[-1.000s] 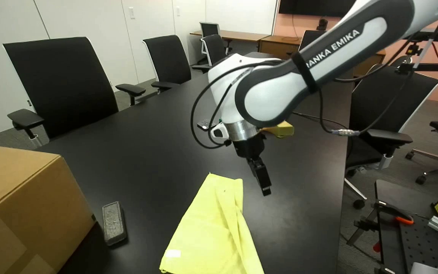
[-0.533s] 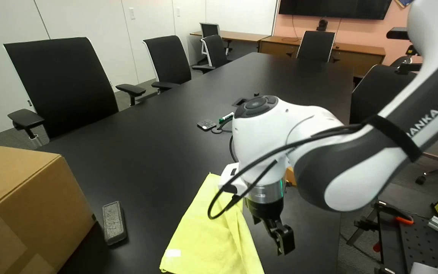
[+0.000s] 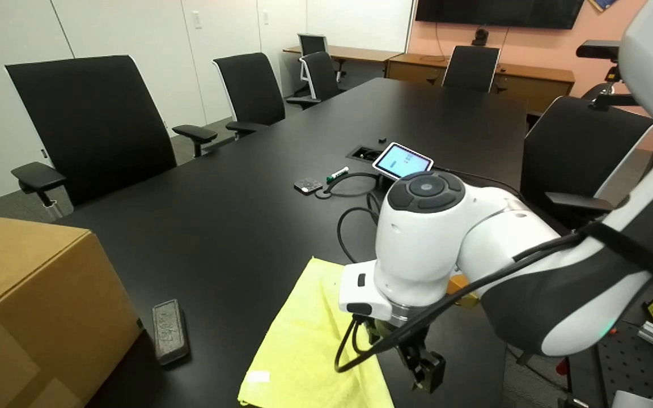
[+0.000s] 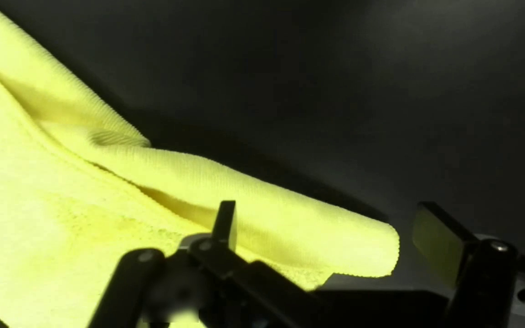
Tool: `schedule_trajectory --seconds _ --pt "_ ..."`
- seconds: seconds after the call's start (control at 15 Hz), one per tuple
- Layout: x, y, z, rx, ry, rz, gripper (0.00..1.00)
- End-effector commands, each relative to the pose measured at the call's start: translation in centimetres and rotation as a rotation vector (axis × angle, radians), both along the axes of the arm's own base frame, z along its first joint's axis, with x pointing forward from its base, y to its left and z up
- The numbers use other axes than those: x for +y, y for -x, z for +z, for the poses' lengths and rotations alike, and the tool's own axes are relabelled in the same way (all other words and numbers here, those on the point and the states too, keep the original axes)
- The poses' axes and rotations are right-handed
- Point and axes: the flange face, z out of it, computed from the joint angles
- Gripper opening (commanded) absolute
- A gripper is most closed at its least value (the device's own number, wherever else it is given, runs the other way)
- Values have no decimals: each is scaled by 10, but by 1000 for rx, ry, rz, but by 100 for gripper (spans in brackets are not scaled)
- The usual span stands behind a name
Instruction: Fold the towel
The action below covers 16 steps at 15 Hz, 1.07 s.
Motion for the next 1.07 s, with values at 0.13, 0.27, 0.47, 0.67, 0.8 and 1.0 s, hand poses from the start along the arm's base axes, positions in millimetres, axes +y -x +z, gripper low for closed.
schedule_trajectory --seconds 0.13,0.27,0.47,0.67,0.8,1.0 --pt "-15 -23 -2 -60 -30 -25 100" --pt "-15 -30 -6 -54 -30 -34 100" --pt "-12 -39 -15 -52 -25 -36 100" --pt "-6 -45 -22 -29 -23 8 100" --pt "-3 -48 -25 -29 -22 32 100" --pt "0 -52 -28 -48 -14 65 100"
